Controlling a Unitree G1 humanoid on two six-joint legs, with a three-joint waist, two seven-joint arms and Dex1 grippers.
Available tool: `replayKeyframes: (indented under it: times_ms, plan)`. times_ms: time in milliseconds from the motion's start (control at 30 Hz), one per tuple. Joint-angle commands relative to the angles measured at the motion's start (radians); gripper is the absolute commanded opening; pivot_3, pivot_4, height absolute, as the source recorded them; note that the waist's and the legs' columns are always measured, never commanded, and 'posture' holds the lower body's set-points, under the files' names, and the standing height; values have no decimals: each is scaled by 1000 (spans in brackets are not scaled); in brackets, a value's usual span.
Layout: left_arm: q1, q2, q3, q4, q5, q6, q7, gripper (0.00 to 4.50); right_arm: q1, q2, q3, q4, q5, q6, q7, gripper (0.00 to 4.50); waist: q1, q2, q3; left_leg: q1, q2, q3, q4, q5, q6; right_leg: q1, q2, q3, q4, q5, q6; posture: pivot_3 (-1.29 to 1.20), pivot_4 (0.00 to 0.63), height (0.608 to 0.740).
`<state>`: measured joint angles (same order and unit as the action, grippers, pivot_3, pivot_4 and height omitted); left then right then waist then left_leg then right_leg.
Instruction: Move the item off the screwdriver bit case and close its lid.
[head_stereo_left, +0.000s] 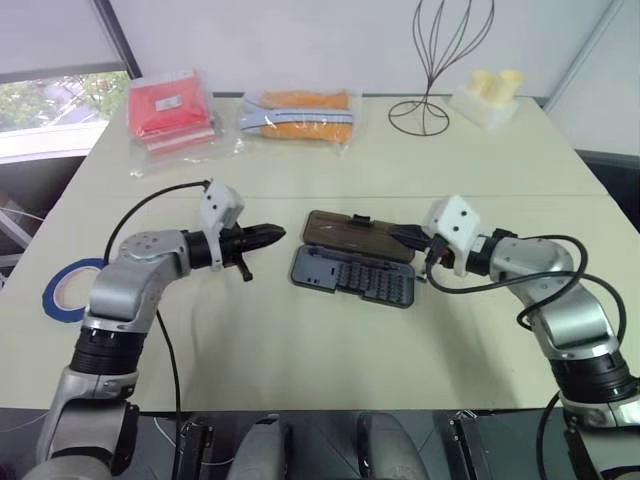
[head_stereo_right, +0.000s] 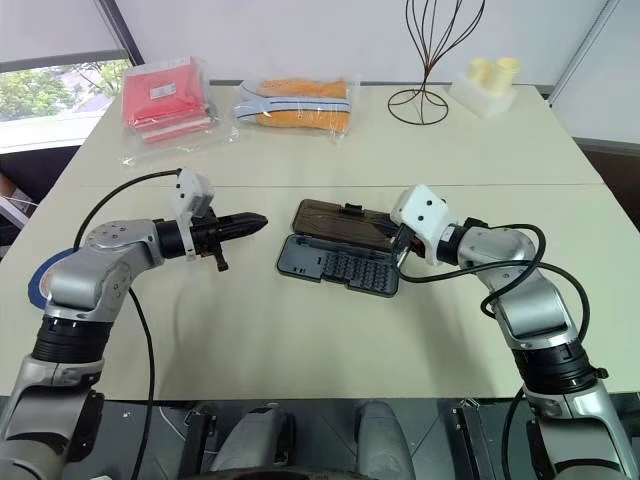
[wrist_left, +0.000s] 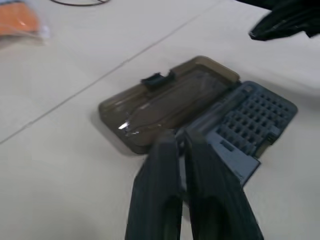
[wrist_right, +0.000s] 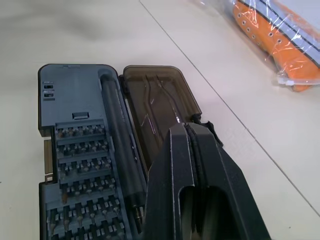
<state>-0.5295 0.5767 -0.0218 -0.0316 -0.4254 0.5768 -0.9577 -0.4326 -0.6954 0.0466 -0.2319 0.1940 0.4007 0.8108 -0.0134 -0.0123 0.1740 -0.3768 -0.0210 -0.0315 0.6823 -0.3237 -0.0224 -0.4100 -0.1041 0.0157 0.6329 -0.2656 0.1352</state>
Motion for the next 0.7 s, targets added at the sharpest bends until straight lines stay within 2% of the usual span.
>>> replayKeyframes:
  times_ms: [33,133,200,233,300,367,400,467,700]
  plan:
    - [-28,10,-17,3,10,-27,-30,79,-38,-18,-33,-12,12,9,4,0,-1,0,0,0,0,0,0,0,0,0,0,0,0,0,0,0,150,740]
    - [-35,13,-32,17,25,-43,-41,79,-76,-16,-24,29,-9,74,-33,0,0,0,0,0,0,0,0,0,0,0,0,0,0,0,0,0,150,740]
    - [-39,10,-42,26,39,-58,-42,0,-115,0,-22,56,-9,130,-62,556,-2,0,0,0,0,0,0,0,0,0,0,0,0,0,0,0,150,740]
    - [-41,7,-45,27,43,-61,-40,0,-129,7,-22,59,-2,153,-68,900,-1,0,0,0,0,0,0,0,0,0,0,0,0,0,0,0,150,740]
    - [-42,3,-49,29,48,-64,-40,0,-151,15,-17,60,2,194,-78,1970,-1,0,0,0,0,0,0,0,0,0,0,0,0,0,0,0,150,740]
    - [-42,-1,-51,30,53,-66,-40,0,-184,32,-14,74,-8,268,-115,2820,-1,0,0,0,0,0,0,0,0,-1,1,0,0,0,0,0,150,740]
    - [-42,-3,-51,29,55,-67,-40,0,-199,42,-18,82,-10,298,-136,3481,-1,0,0,0,0,0,0,1,-1,-1,0,0,0,0,0,0,150,740]
    - [-40,-5,-53,30,58,-72,-41,0,-229,75,-33,86,-1,398,-186,4424,-2,0,0,0,0,0,0,1,-1,-1,0,0,0,0,0,0,150,740]
    - [-59,-27,-48,65,79,-99,-19,0,-333,159,-9,104,-56,704,-376,4476,0,0,0,-2,0,0,0,2,-3,-2,0,0,1,0,0,0,150,740]
